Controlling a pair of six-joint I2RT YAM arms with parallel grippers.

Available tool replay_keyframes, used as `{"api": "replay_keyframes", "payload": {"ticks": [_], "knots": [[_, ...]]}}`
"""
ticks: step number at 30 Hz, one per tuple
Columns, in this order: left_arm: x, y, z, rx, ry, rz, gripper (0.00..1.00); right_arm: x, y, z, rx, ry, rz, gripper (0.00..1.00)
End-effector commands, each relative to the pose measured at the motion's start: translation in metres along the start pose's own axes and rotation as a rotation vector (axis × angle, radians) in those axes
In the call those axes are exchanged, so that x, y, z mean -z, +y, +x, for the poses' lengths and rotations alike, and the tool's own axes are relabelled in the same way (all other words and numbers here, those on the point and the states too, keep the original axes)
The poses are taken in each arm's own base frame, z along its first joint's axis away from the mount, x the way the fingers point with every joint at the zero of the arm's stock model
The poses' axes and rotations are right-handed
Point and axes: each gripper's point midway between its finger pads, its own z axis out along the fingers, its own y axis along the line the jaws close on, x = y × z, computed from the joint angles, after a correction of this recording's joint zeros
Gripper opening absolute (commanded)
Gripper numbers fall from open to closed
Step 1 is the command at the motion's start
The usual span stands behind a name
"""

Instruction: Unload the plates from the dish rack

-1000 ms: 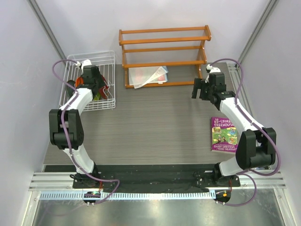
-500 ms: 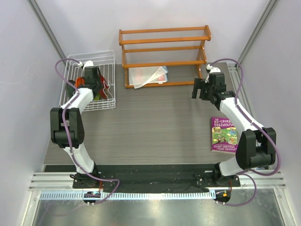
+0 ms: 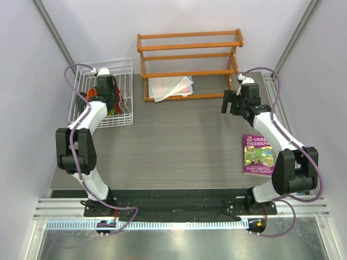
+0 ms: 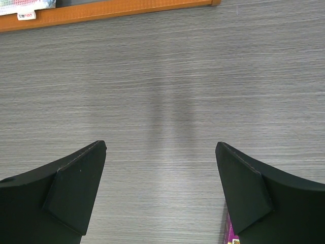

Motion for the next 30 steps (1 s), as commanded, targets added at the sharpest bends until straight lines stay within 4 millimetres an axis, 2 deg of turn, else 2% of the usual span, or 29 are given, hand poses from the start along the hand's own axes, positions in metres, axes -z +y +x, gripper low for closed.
{"api": "replay_keyframes", "payload": {"ticks": [1, 12, 17, 21, 25, 26, 27, 29, 30], "knots": [[0.050, -0.002, -0.093, 0.082, -0.242, 0.011, 0.00, -0.001, 0.000, -0.006, -0.003, -0.028, -0.001, 0.95], [0.084, 0.002, -0.116, 0.048, -0.306, -0.023, 0.00, 0.001, 0.002, -0.005, -0.007, -0.027, -0.013, 0.95], [0.107, 0.002, -0.126, 0.060, -0.327, 0.005, 0.00, 0.009, 0.007, -0.011, -0.021, -0.046, -0.036, 0.95], [0.128, -0.017, -0.125, 0.099, -0.290, 0.133, 0.00, 0.019, 0.031, -0.021, -0.060, -0.062, -0.162, 0.95], [0.148, -0.062, -0.105, 0.182, -0.201, 0.394, 0.00, 0.031, 0.063, -0.035, -0.148, -0.095, -0.328, 0.95], [0.150, -0.069, -0.099, 0.194, -0.178, 0.430, 0.00, 0.037, 0.077, -0.042, -0.158, -0.122, -0.414, 0.94], [0.155, -0.075, -0.099, 0.218, -0.177, 0.465, 0.00, 0.039, 0.086, -0.039, -0.206, -0.109, -0.465, 0.94], [0.164, -0.097, -0.082, 0.251, -0.109, 0.589, 0.00, 0.048, 0.105, -0.043, -0.229, -0.122, -0.585, 0.92], [0.170, -0.105, -0.083, 0.269, -0.111, 0.633, 0.00, 0.049, 0.110, -0.041, -0.248, -0.125, -0.623, 0.92]]}}
